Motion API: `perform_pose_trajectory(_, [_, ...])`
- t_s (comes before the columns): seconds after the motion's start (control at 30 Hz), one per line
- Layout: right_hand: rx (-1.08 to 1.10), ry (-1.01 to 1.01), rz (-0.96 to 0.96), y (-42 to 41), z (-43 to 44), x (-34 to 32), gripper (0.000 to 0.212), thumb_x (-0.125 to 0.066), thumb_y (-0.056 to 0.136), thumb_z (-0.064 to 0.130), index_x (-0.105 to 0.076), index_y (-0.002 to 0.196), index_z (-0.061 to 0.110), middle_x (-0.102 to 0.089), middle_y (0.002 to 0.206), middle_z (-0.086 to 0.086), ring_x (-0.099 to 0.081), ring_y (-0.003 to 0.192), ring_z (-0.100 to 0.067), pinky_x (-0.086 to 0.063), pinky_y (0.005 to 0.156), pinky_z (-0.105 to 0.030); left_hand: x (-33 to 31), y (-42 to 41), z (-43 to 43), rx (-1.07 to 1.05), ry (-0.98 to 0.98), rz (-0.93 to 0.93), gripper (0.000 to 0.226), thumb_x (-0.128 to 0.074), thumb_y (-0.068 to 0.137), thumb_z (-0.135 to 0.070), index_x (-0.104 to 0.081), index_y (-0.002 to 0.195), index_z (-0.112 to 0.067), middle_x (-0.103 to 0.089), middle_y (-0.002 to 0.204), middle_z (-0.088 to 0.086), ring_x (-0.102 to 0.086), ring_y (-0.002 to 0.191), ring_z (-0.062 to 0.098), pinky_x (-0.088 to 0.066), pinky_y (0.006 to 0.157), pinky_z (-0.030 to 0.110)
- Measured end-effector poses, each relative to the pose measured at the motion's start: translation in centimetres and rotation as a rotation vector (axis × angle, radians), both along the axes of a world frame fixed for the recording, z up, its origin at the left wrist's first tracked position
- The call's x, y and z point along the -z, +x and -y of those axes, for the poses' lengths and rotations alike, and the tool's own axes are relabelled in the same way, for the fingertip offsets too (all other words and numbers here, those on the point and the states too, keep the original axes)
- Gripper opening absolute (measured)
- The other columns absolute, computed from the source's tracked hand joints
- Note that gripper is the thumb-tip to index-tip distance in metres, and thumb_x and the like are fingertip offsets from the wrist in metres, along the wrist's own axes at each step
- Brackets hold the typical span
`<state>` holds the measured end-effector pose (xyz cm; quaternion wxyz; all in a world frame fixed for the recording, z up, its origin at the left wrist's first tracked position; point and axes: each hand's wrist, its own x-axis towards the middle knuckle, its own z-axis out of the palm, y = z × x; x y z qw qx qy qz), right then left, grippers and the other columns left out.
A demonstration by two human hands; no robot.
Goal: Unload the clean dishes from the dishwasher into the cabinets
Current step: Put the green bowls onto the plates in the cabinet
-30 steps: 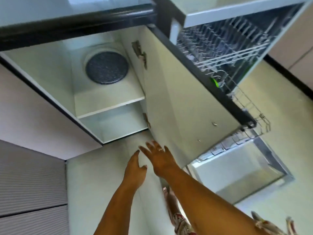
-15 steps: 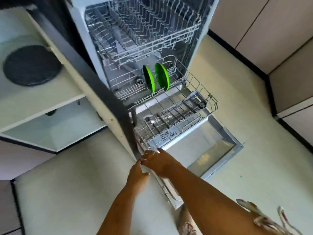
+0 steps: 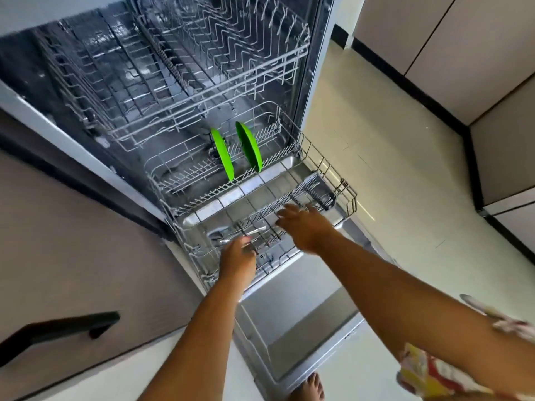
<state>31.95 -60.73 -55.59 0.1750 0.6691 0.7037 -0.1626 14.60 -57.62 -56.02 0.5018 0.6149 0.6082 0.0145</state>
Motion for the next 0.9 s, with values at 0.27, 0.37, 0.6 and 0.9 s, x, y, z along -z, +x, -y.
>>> perform_pose_trajectory(0.27, [0.073, 0.005, 0.066, 5.4, -7.6, 1.8, 0.071, -0.06, 0.086, 0.016, -0.026, 0.147, 0.023, -0.009, 0.159, 0.001, -0.003, 0.147, -0.024, -0.014, 0.114, -0.058, 3.2, 3.1, -10.0, -0.07, 0.066, -0.083, 0.042, -0.044, 0.092, -0.002, -0.051, 0.13, -0.017, -0.059, 0.112, 0.007, -0.048, 0.06, 0.007, -0.035, 0.045, 0.02])
perform_pose_trajectory(0.37, [0.045, 0.016, 0.086, 6.4, -10.5, 3.9, 0.068, -0.059, 0.087, 0.017, -0.028, 0.147, 0.021, -0.01, 0.159, 0.001, -0.004, 0.147, -0.025, -0.014, 0.114, -0.059, 5.6, 4.1, -14.2, -0.052, 0.101, -0.119, 0.042, -0.046, 0.091, -0.005, -0.051, 0.131, -0.018, -0.058, 0.122, 0.013, -0.058, 0.076, 0.019, -0.043, 0.056, 0.027])
perform_pose_trajectory(0.6, [0.053, 0.033, 0.146, 6.8, -19.1, 8.2, 0.064, -0.049, 0.095, 0.017, -0.018, 0.15, 0.023, -0.007, 0.159, -0.002, -0.01, 0.146, -0.027, -0.018, 0.112, -0.055, 10.7, 7.0, -21.8, 0.19, 0.17, -0.208, 0.057, -0.047, 0.085, -0.001, -0.045, 0.137, -0.025, -0.048, 0.134, 0.018, -0.051, 0.116, 0.036, -0.046, 0.096, 0.044])
perform_pose_trajectory(0.9, [-0.032, 0.064, 0.22, 5.9, -23.5, 9.6, 0.043, -0.041, 0.099, 0.017, -0.036, 0.142, 0.017, -0.04, 0.142, -0.004, -0.044, 0.125, -0.023, -0.039, 0.09, -0.038, 12.0, 9.3, -27.0, 0.283, 0.209, -0.206, 0.039, -0.061, 0.086, -0.014, -0.061, 0.123, -0.024, -0.059, 0.127, 0.014, -0.059, 0.11, 0.03, -0.048, 0.094, 0.034])
